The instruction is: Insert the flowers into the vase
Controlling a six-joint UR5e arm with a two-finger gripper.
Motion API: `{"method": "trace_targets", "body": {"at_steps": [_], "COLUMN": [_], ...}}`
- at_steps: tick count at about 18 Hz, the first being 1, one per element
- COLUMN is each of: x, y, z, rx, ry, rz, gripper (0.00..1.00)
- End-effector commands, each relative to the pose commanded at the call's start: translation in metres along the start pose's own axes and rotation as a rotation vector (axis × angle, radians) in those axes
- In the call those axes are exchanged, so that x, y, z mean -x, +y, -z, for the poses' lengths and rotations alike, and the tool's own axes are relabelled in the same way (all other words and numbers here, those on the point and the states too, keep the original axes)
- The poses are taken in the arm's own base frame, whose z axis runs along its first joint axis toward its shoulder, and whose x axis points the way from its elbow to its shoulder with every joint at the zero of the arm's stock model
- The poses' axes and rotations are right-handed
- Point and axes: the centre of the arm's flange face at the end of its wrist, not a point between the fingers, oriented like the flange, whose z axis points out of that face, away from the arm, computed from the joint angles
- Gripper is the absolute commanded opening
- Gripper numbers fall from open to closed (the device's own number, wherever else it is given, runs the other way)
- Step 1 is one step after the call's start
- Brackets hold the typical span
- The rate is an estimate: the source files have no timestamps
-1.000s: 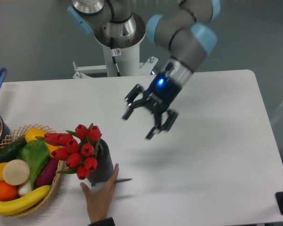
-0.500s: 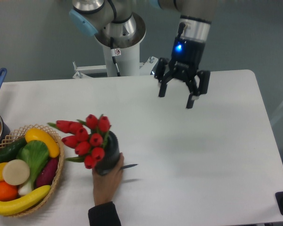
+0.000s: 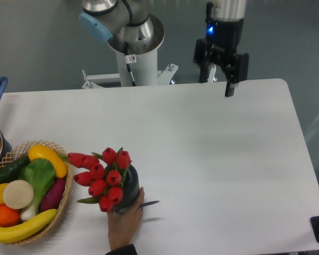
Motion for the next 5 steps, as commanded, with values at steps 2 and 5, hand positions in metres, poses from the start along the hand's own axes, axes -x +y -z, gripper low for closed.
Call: {"method": "trace_targets", "body": {"at_steps": [2,5], "x": [-0.0016,-0.0062], "y": [0.0034,0.0047], "z": [0.0023,0.0041], "rx": [0.016,0.058], "ry": [0.009,0.03], "rz": [-0.034,-0.04], "gripper": [1.0,1.0]}}
